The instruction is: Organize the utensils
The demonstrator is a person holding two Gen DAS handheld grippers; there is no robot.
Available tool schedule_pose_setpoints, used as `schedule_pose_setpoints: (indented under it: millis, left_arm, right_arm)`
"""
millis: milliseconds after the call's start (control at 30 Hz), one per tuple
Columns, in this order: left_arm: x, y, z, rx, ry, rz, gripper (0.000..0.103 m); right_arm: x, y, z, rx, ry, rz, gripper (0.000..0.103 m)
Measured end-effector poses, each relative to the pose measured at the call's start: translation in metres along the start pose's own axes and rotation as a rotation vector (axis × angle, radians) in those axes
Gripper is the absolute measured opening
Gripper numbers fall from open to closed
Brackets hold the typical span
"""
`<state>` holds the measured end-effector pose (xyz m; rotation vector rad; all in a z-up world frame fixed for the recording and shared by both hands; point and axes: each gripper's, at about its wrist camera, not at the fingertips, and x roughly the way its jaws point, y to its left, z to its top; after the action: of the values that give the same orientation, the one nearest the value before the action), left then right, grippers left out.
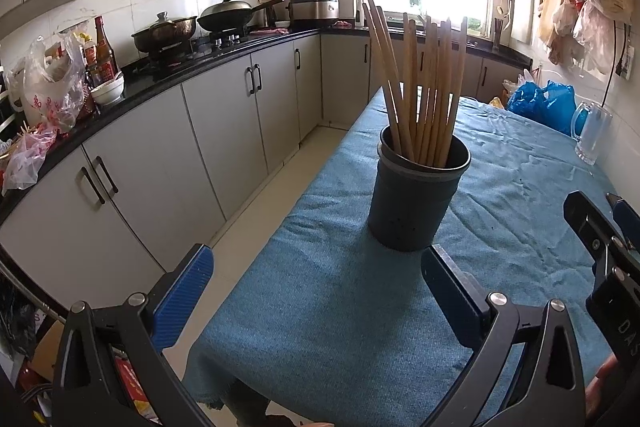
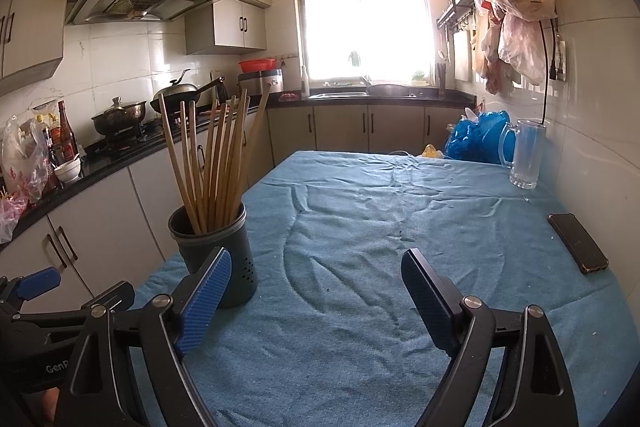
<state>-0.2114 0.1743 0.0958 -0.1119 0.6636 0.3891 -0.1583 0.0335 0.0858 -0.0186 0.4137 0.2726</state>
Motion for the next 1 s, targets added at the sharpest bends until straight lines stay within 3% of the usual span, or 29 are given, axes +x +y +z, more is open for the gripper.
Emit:
schedule_pose_setpoints:
  millis: [1000]
  left_arm:
    - [-0.0017, -0.0011, 0.0035, 0.017, -0.007, 0.011, 0.103]
  right_arm:
    - [0.0046, -0.0022, -0.0036, 0.006, 0.020, 0.033, 0.091]
